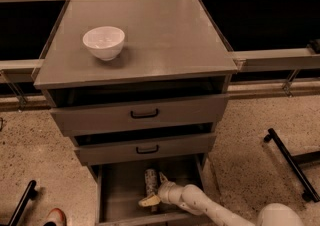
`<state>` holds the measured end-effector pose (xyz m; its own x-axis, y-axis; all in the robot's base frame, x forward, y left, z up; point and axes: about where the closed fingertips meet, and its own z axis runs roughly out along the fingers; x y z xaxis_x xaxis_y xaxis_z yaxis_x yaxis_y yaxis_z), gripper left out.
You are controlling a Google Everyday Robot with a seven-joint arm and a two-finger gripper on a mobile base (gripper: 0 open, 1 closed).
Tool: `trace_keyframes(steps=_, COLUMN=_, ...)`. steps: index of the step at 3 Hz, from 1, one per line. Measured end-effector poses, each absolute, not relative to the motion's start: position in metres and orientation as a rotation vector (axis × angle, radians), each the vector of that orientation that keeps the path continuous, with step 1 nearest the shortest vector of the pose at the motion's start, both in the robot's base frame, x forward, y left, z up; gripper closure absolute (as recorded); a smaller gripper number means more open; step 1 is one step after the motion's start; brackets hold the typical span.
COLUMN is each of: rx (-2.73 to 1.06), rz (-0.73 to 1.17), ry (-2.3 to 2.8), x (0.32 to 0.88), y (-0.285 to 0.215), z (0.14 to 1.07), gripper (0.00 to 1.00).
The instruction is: Pick blue plastic bottle from bottom drawer and place on counter
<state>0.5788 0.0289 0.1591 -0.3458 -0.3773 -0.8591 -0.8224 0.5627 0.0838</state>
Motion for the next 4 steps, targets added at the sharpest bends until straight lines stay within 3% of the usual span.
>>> trace_keyframes(steps=2, rx=-0.895, rz=0.670, ry=2.015, x=0.584, y=0.037, z=0.134, gripper=0.50)
trace_keyframes(steps=4, rx=-1.068, rz=0.747, ry=1.879, x=0.602, y=0.055, z=0.153, gripper=0.96)
